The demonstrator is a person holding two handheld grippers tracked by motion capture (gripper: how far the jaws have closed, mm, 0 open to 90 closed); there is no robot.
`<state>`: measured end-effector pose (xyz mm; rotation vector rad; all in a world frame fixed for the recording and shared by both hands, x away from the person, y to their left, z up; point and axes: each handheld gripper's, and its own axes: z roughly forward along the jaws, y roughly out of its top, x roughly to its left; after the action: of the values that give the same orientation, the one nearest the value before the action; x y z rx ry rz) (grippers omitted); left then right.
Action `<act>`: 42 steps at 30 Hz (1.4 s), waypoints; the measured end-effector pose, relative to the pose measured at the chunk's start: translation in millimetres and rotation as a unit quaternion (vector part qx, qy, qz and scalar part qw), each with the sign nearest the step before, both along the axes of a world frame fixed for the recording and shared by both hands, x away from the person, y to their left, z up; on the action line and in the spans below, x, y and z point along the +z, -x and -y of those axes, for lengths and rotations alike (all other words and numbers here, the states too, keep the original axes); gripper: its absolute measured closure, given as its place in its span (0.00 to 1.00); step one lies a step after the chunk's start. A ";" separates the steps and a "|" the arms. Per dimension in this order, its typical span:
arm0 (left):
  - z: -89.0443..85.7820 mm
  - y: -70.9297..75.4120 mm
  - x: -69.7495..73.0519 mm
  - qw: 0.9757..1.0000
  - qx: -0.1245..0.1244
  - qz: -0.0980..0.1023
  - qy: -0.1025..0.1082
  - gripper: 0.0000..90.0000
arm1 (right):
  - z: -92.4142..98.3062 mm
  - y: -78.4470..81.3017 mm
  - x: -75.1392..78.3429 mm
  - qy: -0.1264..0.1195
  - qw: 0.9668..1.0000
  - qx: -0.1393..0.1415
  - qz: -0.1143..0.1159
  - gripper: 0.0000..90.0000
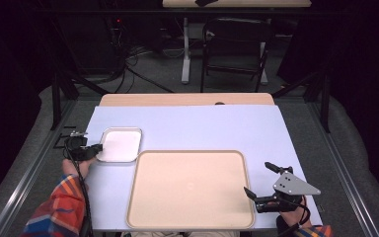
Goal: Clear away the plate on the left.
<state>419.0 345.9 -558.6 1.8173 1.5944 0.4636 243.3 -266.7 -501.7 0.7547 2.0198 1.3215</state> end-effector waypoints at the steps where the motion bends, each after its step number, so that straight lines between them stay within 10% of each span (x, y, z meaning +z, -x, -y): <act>1: -0.3 0.0 -0.5 1.000 0.003 0.000 0.007 0.90 | 0.0 0.0 0.0 0.000 1.000 0.000 0.000 0.01; 23: -10.3 3.8 3.6 0.995 0.023 0.015 0.093 0.98 | 0.1 -1.8 -0.6 0.000 1.000 -0.002 -0.013 0.00; 42: -7.1 15.1 22.8 0.996 0.025 0.057 0.065 0.98 | 0.9 -6.3 -1.4 -0.005 0.999 -0.020 -0.039 0.00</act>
<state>403.9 353.0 -535.8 1.6279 1.5583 0.4667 249.6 -267.6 -503.1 0.8590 2.0491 1.2979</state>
